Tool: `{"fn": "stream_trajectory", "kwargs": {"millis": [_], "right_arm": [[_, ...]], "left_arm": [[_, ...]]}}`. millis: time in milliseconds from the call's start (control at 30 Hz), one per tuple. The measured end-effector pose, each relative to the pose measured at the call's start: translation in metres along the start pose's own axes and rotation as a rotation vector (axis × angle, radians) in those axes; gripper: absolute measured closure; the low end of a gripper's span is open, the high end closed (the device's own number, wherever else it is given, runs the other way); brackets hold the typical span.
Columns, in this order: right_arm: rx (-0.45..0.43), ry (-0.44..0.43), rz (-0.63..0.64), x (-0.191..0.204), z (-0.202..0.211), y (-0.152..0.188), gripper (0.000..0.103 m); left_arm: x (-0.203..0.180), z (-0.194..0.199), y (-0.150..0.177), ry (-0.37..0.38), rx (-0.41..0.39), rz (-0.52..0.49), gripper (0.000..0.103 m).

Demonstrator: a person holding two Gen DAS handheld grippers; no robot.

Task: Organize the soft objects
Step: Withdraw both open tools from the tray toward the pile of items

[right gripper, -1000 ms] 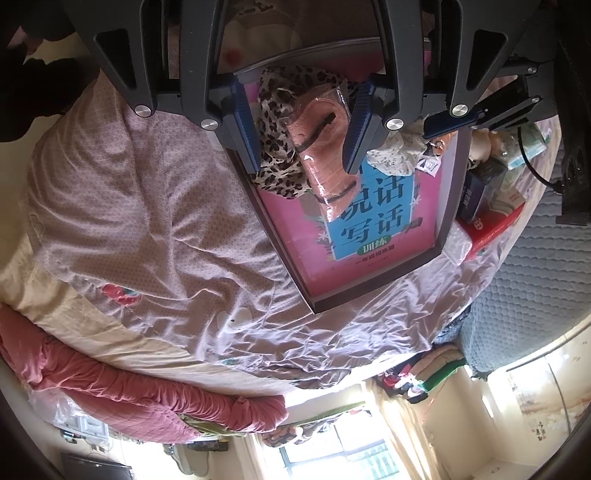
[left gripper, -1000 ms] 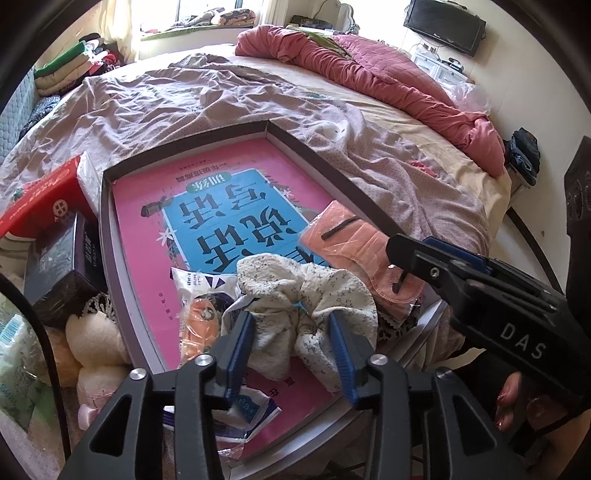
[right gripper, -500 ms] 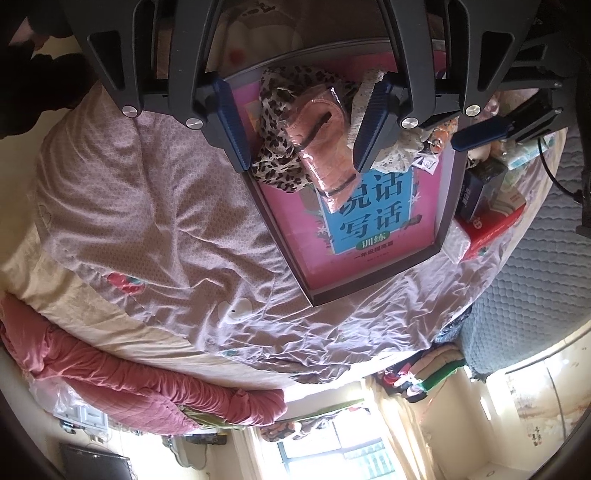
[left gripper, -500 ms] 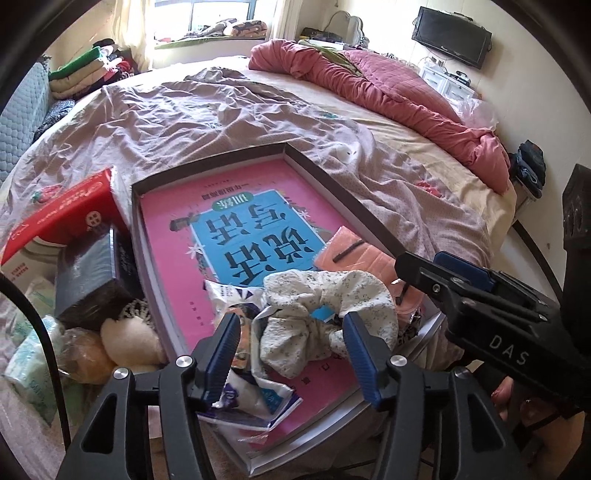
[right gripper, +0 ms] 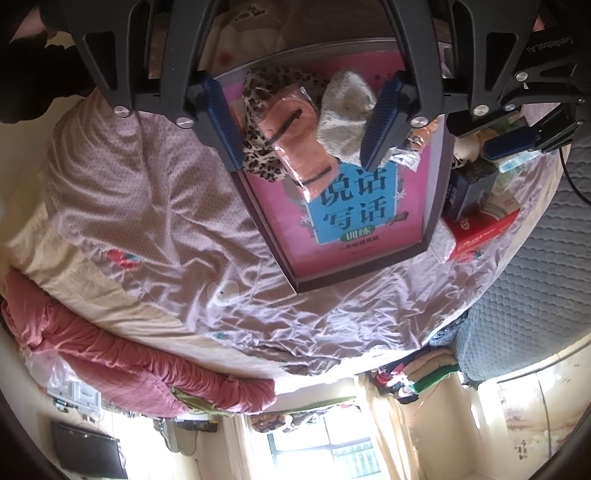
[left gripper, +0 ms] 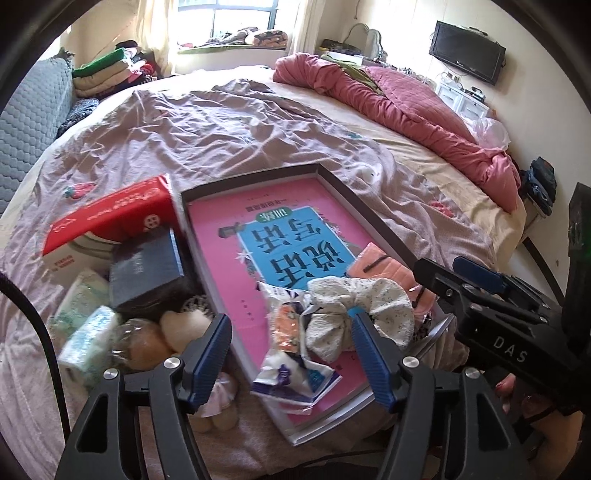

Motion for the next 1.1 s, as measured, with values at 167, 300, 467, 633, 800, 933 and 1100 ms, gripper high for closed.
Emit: {"fn": "stream_trajectory", "kwargs": {"millis": [167,300,467,633,800,933,1100], "right_arm": [[-0.015,0.006,0.025,0.012,0.008,-0.004,0.032],[-0.025,0.021,0.043,0.019,0.013,-0.006,0.03],[-0.044,0.025,0.064,0.029,0.022,-0.011,0.029],[-0.056,0.013,0.073,0.04,0.031,-0.014,0.029],[-0.067,0.006,0.099,0.052,0.038,-0.017,0.029],[-0.073,-0.012,0.103,0.06,0.041,-0.018,0.029],[-0.069,-0.025,0.128,0.073,0.04,-0.017,0.029]], "left_arm": [[0.011,0.015,-0.001,-0.016,-0.02,0.016,0.033],[0.015,0.022,-0.002,-0.017,-0.025,0.018,0.033],[0.021,0.033,-0.003,-0.029,-0.04,0.018,0.032],[0.034,0.046,-0.005,-0.043,-0.052,0.036,0.032],[0.058,0.062,-0.006,-0.053,-0.072,0.082,0.031],[0.086,0.071,-0.006,-0.101,-0.052,0.111,0.031],[0.129,0.083,-0.002,-0.161,-0.046,0.166,0.031]]}}
Point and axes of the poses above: each gripper's, at about its wrist camera, not at the fingertips, and z roughly against the way its jaws point, x to its left, y to its underside, the point moved 5 cm from there along -z, roughly the way its jaws point, and after that the axes turned 2 degrees about x, right-handed, at the moved point
